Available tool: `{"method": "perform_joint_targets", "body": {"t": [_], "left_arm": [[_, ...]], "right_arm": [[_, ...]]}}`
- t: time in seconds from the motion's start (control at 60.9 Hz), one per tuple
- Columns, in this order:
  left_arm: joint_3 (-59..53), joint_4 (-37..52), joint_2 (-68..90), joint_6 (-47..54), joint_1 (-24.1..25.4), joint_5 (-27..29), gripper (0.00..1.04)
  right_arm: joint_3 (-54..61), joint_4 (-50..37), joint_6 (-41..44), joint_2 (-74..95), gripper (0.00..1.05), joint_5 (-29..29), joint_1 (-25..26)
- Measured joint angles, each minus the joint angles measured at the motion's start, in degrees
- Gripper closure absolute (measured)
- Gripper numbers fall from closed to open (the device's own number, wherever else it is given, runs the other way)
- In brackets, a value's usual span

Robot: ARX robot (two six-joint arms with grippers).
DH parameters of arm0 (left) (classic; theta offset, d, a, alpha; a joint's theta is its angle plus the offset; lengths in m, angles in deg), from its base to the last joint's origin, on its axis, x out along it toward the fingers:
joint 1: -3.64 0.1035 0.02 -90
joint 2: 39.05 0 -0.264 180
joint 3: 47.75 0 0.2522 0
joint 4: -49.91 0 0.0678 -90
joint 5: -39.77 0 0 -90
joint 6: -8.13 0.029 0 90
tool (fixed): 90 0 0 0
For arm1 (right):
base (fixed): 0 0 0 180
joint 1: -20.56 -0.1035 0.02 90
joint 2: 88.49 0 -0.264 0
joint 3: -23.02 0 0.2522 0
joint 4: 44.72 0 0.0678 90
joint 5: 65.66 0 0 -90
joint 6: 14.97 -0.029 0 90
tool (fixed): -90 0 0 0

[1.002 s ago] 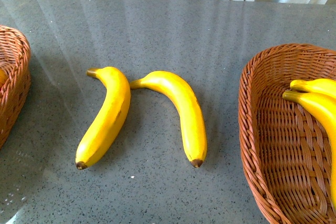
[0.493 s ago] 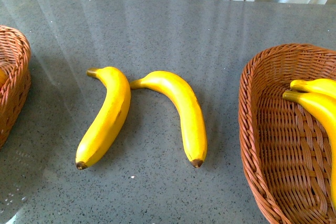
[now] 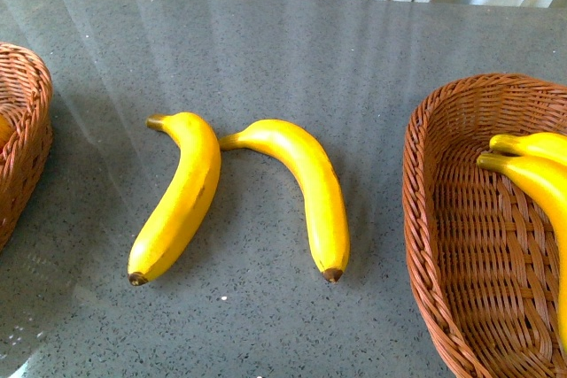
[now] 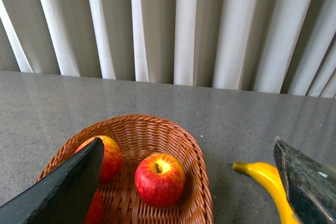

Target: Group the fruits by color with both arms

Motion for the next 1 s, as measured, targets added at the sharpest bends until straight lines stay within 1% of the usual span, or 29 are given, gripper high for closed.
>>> {"method": "perform_joint_targets", "body": {"t": [0.082, 0.164, 0.214, 0.246, 0.312, 0.361, 0.427, 0.558, 0.756, 1.002], "left_arm": [[0.0, 0.0, 0.0, 0.0, 0.0, 0.0, 0.09], [0.0, 0.0, 0.0, 0.0, 0.0, 0.0, 0.09], [0.0, 0.0, 0.0, 0.0, 0.0, 0.0, 0.09], [0.0, 0.0, 0.0, 0.0, 0.0, 0.0, 0.09], [0.0, 0.0, 0.0, 0.0, 0.0, 0.0, 0.09], [0.0, 0.0, 0.0, 0.0, 0.0, 0.0, 0.09], [0.0, 0.0, 0.0, 0.0, 0.0, 0.0, 0.09], [0.0, 0.0, 0.0, 0.0, 0.0, 0.0, 0.09], [0.0, 0.0, 0.0, 0.0, 0.0, 0.0, 0.09], [0.0, 0.0, 0.0, 0.0, 0.0, 0.0, 0.09]], "right_arm": [[-3.8, -1.9, -3.6, 7.4, 0.09, -4.9, -6.3], [-8.4, -8.1, -9.1, 20.3, 0.09, -11.7, -16.6], [-11.7, -11.7, -12.2, 27.4, 0.09, -16.0, -21.3], [-14.4, -13.2, -13.8, 32.6, 0.09, -17.2, -24.1], [-18.4, -14.1, -16.7, 39.8, 0.09, -19.6, -27.2], [-20.6, -14.4, -18.0, 43.8, 0.09, -20.9, -28.7], [-26.1, -12.6, -21.7, 53.2, 0.09, -23.6, -31.5], [-35.6, -8.2, -26.5, 65.0, 0.09, -24.7, -34.8], [-45.2, -3.3, -30.0, 73.5, 0.09, -27.0, -37.2], [-52.8, 0.6, -31.7, 78.4, 0.09, -28.2, -39.6]]}}
